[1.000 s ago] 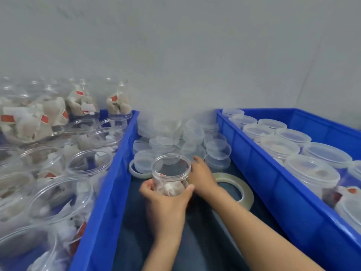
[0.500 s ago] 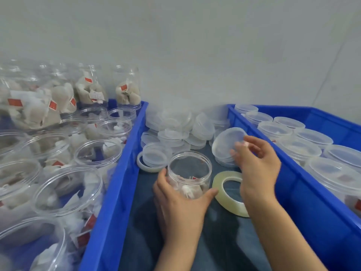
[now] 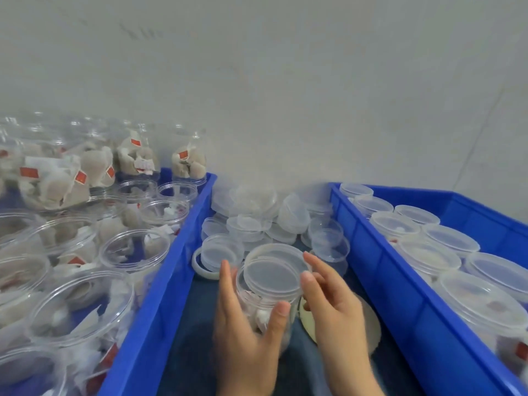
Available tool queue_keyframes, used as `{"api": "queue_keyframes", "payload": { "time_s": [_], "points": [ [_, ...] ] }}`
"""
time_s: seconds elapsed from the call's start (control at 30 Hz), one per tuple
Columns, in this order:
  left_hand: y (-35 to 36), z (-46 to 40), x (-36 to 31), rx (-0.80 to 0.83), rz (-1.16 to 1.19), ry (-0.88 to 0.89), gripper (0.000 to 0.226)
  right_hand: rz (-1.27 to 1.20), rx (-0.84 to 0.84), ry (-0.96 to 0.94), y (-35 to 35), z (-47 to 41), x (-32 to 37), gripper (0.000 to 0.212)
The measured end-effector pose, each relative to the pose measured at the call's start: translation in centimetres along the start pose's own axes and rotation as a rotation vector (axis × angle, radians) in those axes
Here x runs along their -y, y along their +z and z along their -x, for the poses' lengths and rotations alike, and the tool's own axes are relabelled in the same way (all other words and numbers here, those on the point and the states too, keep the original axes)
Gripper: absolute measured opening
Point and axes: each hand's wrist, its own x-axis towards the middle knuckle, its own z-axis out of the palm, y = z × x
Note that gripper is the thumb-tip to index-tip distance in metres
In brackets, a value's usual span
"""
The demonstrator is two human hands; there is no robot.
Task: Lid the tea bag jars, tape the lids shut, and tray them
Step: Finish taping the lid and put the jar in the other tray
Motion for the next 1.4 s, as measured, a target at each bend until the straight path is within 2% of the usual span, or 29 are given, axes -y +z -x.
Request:
{"api": "queue_keyframes", "payload": {
  "time_s": [0.17, 0.3, 0.47, 0.77, 0.87, 0.93, 1.03, 1.13, 1.3, 1.4],
  "points": [
    [0.2, -0.3, 0.3, 0.051, 0.070, 0.004, 0.087, 0.180, 0.066, -0.070, 0.5, 0.2, -0.8, 0.024],
    [0.3, -0.3, 0.8, 0.066, 0.152, -0.016, 0.087, 0.120, 0.130, -0.058, 0.8, 0.5, -1.4, 0.026],
    [0.5, -0.3, 1.2, 0.057, 0.210, -0.027, 0.097, 0.023, 0.137, -0.073, 0.7, 0.7, -1.6, 0.049],
    [0.9, -0.4, 1.6, 0.016, 0.256, -0.037, 0.084, 0.019, 0.126, -0.077, 0.5, 0.6, -1.4, 0.055],
    [0.8, -0.4, 1.8, 0.034, 0.289, -0.047, 0.089, 0.003, 0.135, -0.055, 0.4, 0.6, -1.5, 0.058],
    [0.6, -0.4, 2.0, 0.079, 0.279, -0.044, 0.092, 0.005, 0.152, -0.061, 0.3, 0.5, -1.6, 0.053],
    [0.6, -0.5, 2.3, 0.103, 0.162, -0.086, 0.100, 0.025, 0.180, -0.081, 0.2, 0.6, -1.7, 0.033],
    [1.0, -0.6, 2.5, 0.073, 0.081, -0.115, 0.097, 0.011, 0.129, -0.106, 0.5, 0.7, -1.7, 0.028],
    [1.3, -0.4, 3.1, 0.040, 0.124, -0.079, 0.100, 0.046, -0.135, -0.200, 0.6, 0.8, -1.9, 0.024],
    [1.4, -0.3, 3.2, 0.038, 0.142, -0.057, 0.101, 0.003, -0.033, -0.155, 0.8, 0.8, -1.8, 0.038]
  ]
}}
